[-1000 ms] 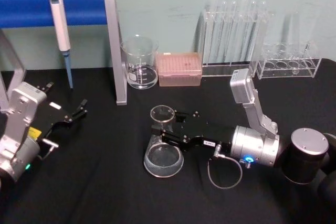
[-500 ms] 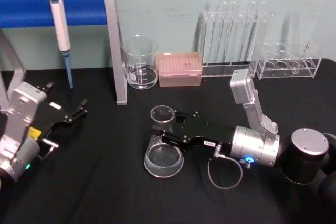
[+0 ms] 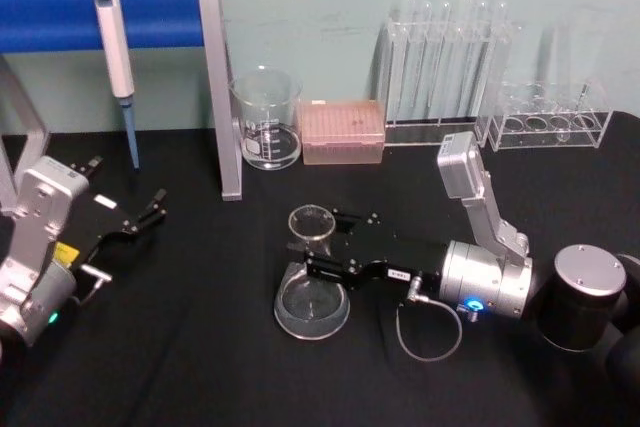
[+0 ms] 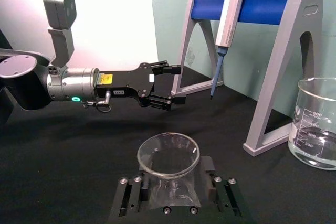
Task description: Grasp the erlenmeyer flask with one hand, shake it three times, then place it back.
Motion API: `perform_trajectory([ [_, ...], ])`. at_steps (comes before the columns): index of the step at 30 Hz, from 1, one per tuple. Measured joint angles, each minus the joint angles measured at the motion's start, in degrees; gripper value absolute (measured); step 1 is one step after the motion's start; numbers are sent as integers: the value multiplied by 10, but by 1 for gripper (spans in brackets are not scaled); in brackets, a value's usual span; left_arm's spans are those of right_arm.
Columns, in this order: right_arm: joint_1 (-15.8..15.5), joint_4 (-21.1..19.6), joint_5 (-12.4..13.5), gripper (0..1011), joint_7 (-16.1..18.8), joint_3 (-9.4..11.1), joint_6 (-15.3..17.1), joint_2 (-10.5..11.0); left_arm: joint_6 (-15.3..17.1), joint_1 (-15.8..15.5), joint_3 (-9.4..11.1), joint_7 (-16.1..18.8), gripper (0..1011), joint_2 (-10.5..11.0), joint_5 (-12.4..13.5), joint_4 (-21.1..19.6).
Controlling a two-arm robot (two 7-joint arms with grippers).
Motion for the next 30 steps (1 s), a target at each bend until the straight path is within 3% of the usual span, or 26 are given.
perform_trajectory([
  [3,0,0,0,684,0,0,0,0,0,0,0,0,1001,0,0,0],
  [5,0,0,0,713,0,0,0,0,0,0,0,0,1001,0,0,0],
  [6,0,0,0,780,0,0,0,0,0,0,0,0,1001,0,0,0],
  [14,0,0,0,983,0,0,0,0,0,0,0,0,1001,0,0,0],
  [30,0,0,1,1000,0,0,-1,0,0,0,0,0,1001,0,0,0],
])
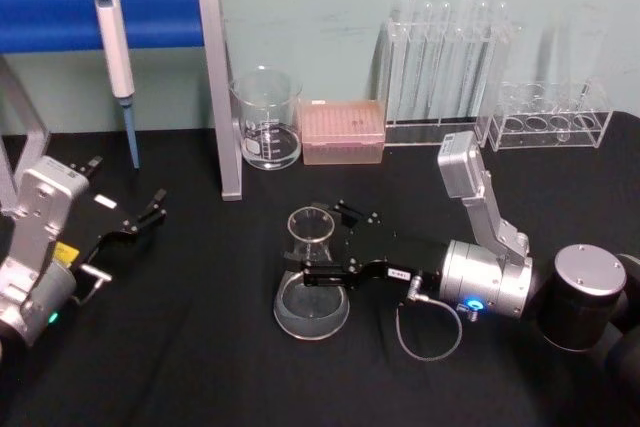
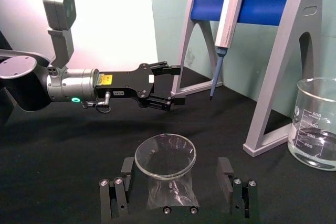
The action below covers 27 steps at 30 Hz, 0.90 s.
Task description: Grasp the erlenmeyer flask with one hand, shake it three times, then place it back.
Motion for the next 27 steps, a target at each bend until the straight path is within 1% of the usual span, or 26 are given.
perform_trajectory([
  [7,-2,-11,-4,1000,-5,-1,6,6,0,0,0,0,1001,0,0,0],
  [12,-9,-24,1,1000,-6,1,13,14,0,0,0,0,1001,0,0,0],
  [21,-34,-62,20,1000,-6,12,30,47,0,0,0,0,1001,0,0,0],
  [23,-41,-71,26,1000,-8,16,36,58,0,0,0,0,1001,0,0,0],
  [24,-46,-77,32,1000,-8,20,41,67,0,0,0,0,1001,0,0,0],
  [27,-51,-84,38,1000,-7,23,49,79,0,0,0,0,1001,0,0,0],
])
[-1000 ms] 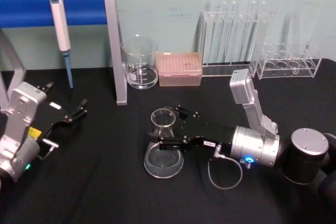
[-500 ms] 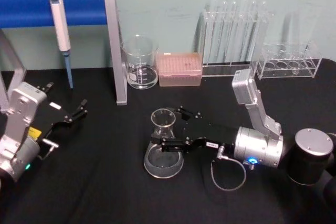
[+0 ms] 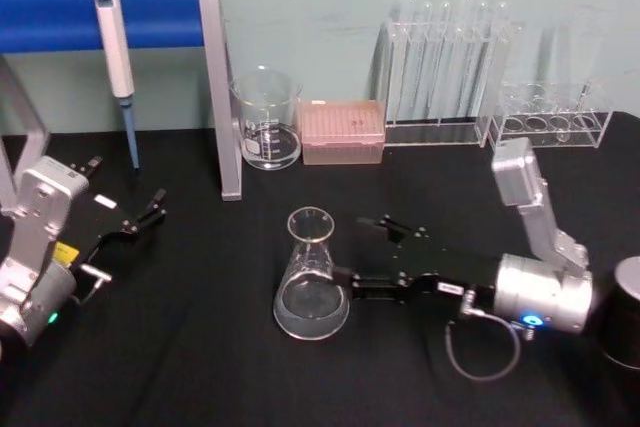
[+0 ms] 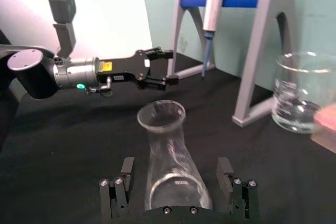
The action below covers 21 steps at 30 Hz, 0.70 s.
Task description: Grasp the erlenmeyer flask with one hand, shake it three times, then place it back.
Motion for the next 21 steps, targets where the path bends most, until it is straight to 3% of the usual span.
perform_trajectory([
  [4,-15,-12,13,1000,-15,15,9,23,0,0,0,0,1001,0,0,0],
  [9,-28,-16,28,1000,-48,45,0,27,0,0,0,0,1001,0,0,0],
  [13,-37,-12,45,1000,-85,83,-33,10,0,0,0,0,1001,0,0,0],
  [16,-37,-9,51,1000,-101,100,-53,-5,0,0,0,0,1001,0,0,0],
  [21,-29,-3,31,1000,-146,119,-87,-33,0,0,0,0,1001,0,0,0],
])
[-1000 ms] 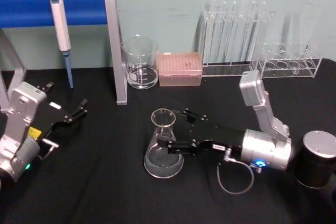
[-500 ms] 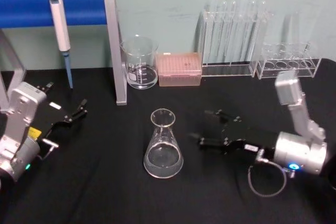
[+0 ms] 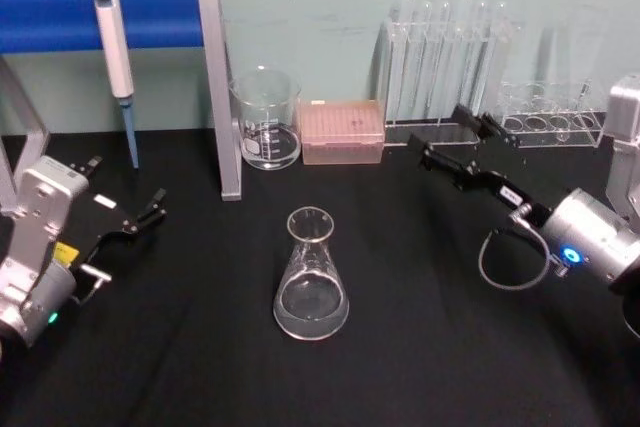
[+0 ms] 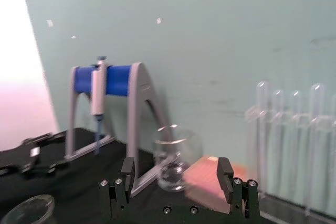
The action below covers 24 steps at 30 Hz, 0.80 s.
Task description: Grasp the erlenmeyer flask with one hand, shake it three times, then place it back.
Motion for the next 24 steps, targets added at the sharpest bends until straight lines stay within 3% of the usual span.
perform_trajectory([
  [5,4,0,-39,1000,-49,0,-7,-19,0,0,0,0,1001,0,0,0],
  [11,-1,-2,-88,1000,-111,-6,13,-38,0,0,0,0,1001,0,0,0],
  [24,-6,21,-134,1000,-154,-13,48,-64,0,0,0,0,1001,0,0,0],
])
